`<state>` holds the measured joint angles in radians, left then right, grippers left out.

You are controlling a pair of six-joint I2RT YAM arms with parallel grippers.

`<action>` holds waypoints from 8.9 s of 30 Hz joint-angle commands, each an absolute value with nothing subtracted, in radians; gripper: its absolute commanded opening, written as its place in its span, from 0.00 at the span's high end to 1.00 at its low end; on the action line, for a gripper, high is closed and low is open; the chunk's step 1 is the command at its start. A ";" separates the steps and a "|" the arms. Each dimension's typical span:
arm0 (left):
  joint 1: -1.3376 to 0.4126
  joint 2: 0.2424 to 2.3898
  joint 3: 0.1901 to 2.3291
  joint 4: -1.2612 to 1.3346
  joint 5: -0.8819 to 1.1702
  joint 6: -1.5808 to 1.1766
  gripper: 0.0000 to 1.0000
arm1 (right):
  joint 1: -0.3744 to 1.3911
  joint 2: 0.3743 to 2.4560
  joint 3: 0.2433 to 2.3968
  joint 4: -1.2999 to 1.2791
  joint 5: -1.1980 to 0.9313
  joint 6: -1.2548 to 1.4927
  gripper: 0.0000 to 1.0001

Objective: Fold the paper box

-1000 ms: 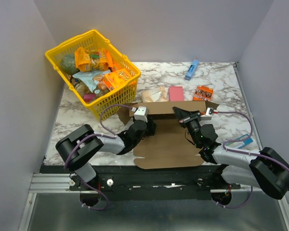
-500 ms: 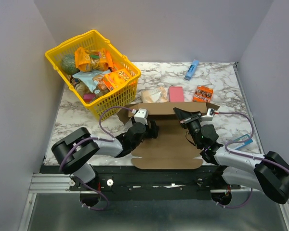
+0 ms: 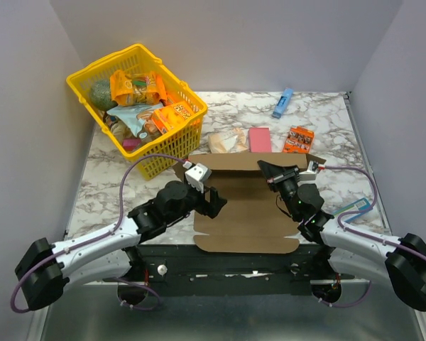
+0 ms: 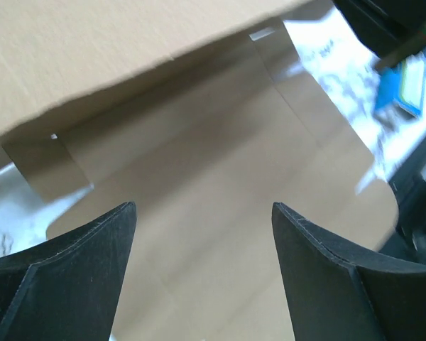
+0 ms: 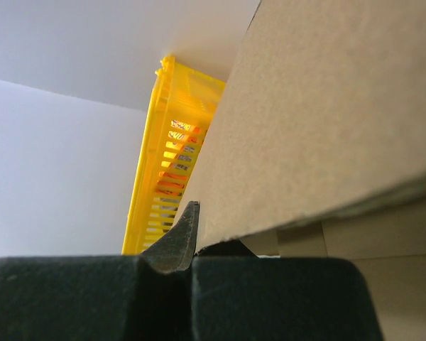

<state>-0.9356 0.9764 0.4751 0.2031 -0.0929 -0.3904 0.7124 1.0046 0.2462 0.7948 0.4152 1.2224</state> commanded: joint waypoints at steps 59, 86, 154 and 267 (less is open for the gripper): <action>-0.566 1.150 0.746 0.123 0.086 -0.782 0.27 | 0.718 1.058 0.284 0.670 0.413 1.173 1.00; -0.595 1.241 0.700 0.393 0.216 -0.977 0.59 | 0.718 1.040 0.295 0.620 0.419 1.178 1.00; -0.382 1.006 0.417 0.500 0.393 -0.552 0.22 | 0.718 1.017 0.308 0.574 0.425 1.152 0.99; -0.702 0.973 0.347 0.457 -0.172 -0.548 1.00 | 0.715 1.005 0.311 0.515 0.425 1.134 0.99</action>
<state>-0.6369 1.0000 0.2897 0.4862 -0.1364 -0.4656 0.7048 0.9863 0.3286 0.6350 0.4564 1.1778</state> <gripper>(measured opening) 0.013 0.014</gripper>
